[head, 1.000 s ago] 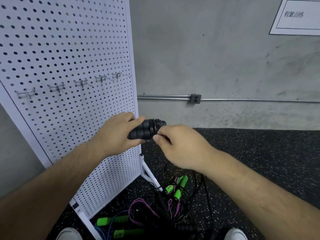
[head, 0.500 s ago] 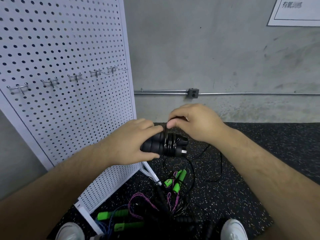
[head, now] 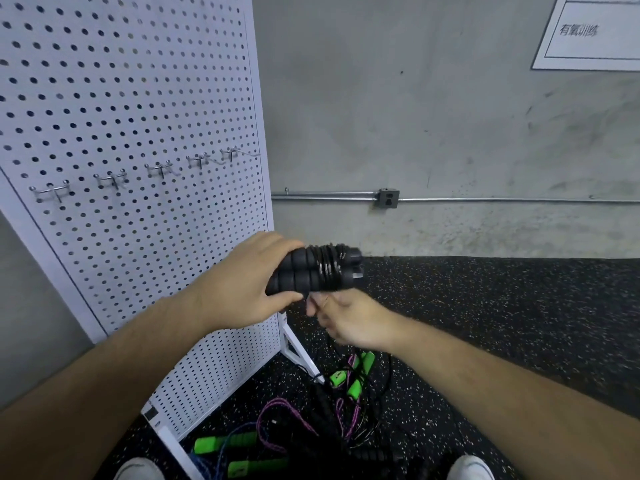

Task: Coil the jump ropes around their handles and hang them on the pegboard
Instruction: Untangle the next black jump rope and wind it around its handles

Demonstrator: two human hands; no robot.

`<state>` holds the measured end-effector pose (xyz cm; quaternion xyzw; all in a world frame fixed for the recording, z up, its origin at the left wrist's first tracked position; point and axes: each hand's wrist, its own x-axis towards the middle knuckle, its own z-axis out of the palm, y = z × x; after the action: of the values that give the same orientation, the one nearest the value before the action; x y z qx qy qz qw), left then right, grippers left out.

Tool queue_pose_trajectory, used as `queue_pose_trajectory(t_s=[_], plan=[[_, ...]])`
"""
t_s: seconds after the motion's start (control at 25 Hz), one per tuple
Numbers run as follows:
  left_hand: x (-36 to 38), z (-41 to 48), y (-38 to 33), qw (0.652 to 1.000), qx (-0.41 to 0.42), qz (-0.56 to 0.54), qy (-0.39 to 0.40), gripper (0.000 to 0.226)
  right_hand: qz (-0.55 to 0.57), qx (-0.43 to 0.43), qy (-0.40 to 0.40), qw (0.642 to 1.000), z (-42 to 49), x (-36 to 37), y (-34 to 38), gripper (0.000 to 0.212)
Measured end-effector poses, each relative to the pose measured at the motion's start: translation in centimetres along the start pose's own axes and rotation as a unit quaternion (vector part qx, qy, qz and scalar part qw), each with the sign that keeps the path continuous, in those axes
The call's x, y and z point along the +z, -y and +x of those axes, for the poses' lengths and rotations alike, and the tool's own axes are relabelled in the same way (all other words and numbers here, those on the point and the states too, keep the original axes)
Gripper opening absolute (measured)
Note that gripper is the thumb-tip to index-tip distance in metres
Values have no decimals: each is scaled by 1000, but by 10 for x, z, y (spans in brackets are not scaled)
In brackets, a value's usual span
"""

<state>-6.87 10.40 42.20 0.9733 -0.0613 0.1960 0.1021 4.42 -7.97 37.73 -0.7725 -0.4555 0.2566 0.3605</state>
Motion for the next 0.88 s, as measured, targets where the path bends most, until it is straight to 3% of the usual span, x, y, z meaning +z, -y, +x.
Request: queue_pose_trajectory(t_s=[0.08,0.28,0.48,0.68,0.8,0.88], plan=[[1,0,22,999,-41,25,6,63,-6,-22,-19,1000,3,21,8,30],[1,-2,60,992,-110,59,-1,69,-146,-44,-29,988,-5,26,36,36],[13,2,59,994,-86,60,19,71,-261,-86,-67,959,-23,-6,71,35],[28,1,46,997,-42,40,58,64,-393,-130,-134,901,-30,-35,76,30],[35,3,30,996,-5,25,83,68,-422,-158,-173,876,-23,-53,62,35],[38,2,17,995,28,9,95,69,-412,-169,-179,877,-18,-65,52,37]])
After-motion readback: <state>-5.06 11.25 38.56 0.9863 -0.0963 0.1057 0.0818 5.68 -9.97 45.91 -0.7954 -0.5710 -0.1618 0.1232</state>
